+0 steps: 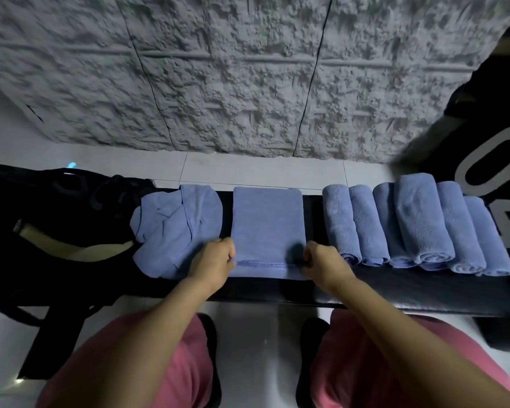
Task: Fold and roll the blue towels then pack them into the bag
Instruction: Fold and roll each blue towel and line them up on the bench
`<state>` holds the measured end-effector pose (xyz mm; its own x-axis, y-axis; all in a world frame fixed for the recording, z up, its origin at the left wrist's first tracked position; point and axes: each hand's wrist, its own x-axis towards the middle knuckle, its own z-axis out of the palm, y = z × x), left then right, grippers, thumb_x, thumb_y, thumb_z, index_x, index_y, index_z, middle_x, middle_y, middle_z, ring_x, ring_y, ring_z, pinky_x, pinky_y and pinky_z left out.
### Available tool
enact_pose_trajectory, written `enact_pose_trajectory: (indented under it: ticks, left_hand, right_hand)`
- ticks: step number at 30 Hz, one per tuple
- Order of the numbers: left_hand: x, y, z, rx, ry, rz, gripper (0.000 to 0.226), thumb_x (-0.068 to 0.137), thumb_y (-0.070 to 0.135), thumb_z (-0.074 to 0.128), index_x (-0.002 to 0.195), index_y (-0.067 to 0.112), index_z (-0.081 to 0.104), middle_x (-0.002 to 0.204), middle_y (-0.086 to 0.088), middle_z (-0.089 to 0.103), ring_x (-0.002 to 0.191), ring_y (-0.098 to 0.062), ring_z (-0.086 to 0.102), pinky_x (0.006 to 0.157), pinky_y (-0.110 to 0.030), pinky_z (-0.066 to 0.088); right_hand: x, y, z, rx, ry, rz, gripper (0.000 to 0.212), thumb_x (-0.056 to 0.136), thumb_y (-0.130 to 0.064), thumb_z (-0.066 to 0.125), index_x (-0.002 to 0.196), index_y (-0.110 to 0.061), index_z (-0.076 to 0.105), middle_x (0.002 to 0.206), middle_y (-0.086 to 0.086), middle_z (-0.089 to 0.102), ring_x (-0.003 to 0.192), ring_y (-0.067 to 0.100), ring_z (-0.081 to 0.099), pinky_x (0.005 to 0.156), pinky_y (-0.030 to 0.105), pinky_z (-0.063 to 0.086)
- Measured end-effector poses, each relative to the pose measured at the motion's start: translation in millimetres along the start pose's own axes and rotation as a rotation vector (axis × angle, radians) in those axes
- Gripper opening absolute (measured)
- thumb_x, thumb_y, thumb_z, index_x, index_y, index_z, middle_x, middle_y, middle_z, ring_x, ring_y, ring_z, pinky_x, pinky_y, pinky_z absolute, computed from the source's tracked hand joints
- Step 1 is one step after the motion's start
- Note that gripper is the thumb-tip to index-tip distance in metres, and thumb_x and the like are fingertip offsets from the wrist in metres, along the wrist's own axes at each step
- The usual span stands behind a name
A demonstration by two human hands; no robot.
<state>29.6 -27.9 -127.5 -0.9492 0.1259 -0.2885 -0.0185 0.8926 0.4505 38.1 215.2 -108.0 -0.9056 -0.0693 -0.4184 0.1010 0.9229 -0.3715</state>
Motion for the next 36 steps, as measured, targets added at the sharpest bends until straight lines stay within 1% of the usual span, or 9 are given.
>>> enact_pose_trajectory:
  ticks: [2, 5, 8, 11, 15, 19, 27, 31, 36]
  left_hand:
    - [2.0, -0.4, 0.3, 0.078, 0.036, 0.103, 0.014, 0.083, 0.007, 0.062, 0.077, 0.020, 0.061, 0.094, 0.002, 0.056, 0.091, -0.018, 0.053, 0.076, -0.035, 0.049]
    - [0.1, 1.9, 2.3, 0.150, 0.011, 0.183, 0.020, 0.085, 0.004, 0.056, 0.088, 0.020, 0.068, 0.104, 0.003, 0.058, 0.098, -0.019, 0.055, 0.082, -0.033, 0.049]
    - [-9.7, 5.8, 4.2, 0.270, 0.068, 0.295, 0.017, 0.091, 0.026, 0.054, 0.102, 0.019, 0.064, 0.110, 0.007, 0.057, 0.106, -0.015, 0.048, 0.086, -0.027, 0.043]
    - [-16.1, 1.9, 3.1, 0.305, 0.010, 0.323, 0.037, 0.084, 0.041, 0.063, 0.113, 0.019, 0.056, 0.116, 0.007, 0.050, 0.110, -0.014, 0.044, 0.091, -0.028, 0.041]
    - [-16.4, -3.7, 5.8, 0.220, 0.019, 0.307, 0.022, 0.090, 0.017, 0.057, 0.112, 0.019, 0.057, 0.118, 0.009, 0.051, 0.109, -0.013, 0.044, 0.093, -0.029, 0.042]
    - [-12.6, -3.1, 4.7, 0.006, -0.007, 0.135, 0.018, 0.094, 0.014, 0.050, 0.109, 0.018, 0.059, 0.112, 0.005, 0.058, 0.106, -0.016, 0.047, 0.089, -0.033, 0.045]
    - [-4.4, -4.1, 3.5, -0.210, -0.102, -0.151, 0.009, 0.096, 0.026, 0.047, 0.100, 0.018, 0.043, 0.086, -0.002, 0.054, 0.079, -0.021, 0.055, 0.077, -0.040, 0.050]
    - [-6.4, -2.5, 3.5, -0.064, 0.023, -0.053, 0.015, 0.092, 0.028, 0.054, 0.097, 0.016, 0.047, 0.091, 0.000, 0.053, 0.088, -0.021, 0.051, 0.077, -0.040, 0.048]
    - [-5.5, -0.8, 1.4, 0.183, 0.159, 0.250, 0.007, 0.089, 0.021, 0.060, 0.087, 0.017, 0.066, 0.101, 0.005, 0.056, 0.101, -0.018, 0.048, 0.086, -0.032, 0.040]
  right_hand:
    - [-2.6, -0.9, 7.3, -0.194, 0.126, -0.113, 0.017, 0.082, -0.014, 0.060, 0.097, -0.015, 0.051, 0.100, 0.004, 0.055, 0.093, 0.029, 0.054, 0.060, 0.033, 0.040]
    - [-6.6, 0.5, 18.0, -0.364, 0.262, -0.323, 0.015, 0.077, -0.009, 0.063, 0.085, -0.019, 0.054, 0.093, -0.003, 0.054, 0.090, 0.023, 0.050, 0.048, 0.032, 0.039]
    - [-12.4, 5.9, 24.3, -0.477, 0.308, -0.444, 0.027, 0.055, -0.016, 0.081, 0.070, -0.021, 0.059, 0.075, -0.007, 0.056, 0.073, 0.020, 0.054, 0.039, 0.025, 0.034]
    - [-17.3, 10.8, 24.3, -0.513, 0.306, -0.516, 0.036, 0.049, -0.033, 0.081, 0.078, -0.020, 0.063, 0.080, -0.006, 0.058, 0.075, 0.020, 0.056, 0.048, 0.030, 0.046]
    - [-17.8, 12.9, 28.3, -0.417, 0.341, -0.427, 0.035, 0.053, -0.012, 0.078, 0.084, -0.020, 0.065, 0.086, -0.006, 0.060, 0.079, 0.022, 0.055, 0.050, 0.030, 0.046]
    - [-15.4, 12.9, 25.1, -0.072, 0.211, -0.187, 0.027, 0.089, -0.021, 0.056, 0.114, -0.029, 0.062, 0.113, -0.010, 0.058, 0.102, 0.020, 0.052, 0.070, 0.034, 0.049]
    - [-5.1, 14.1, 21.9, 0.308, 0.086, 0.100, 0.021, 0.091, -0.039, 0.054, 0.102, -0.026, 0.042, 0.095, -0.001, 0.063, 0.081, 0.025, 0.061, 0.072, 0.039, 0.051]
    - [-6.7, 9.0, 22.1, 0.147, 0.188, 0.024, 0.024, 0.089, -0.031, 0.058, 0.103, -0.020, 0.042, 0.097, -0.002, 0.060, 0.086, 0.026, 0.057, 0.062, 0.034, 0.041]
    - [-8.0, 9.1, 19.5, -0.199, 0.411, -0.321, 0.017, 0.080, -0.016, 0.067, 0.088, -0.022, 0.054, 0.088, -0.007, 0.055, 0.083, 0.020, 0.050, 0.045, 0.033, 0.041]
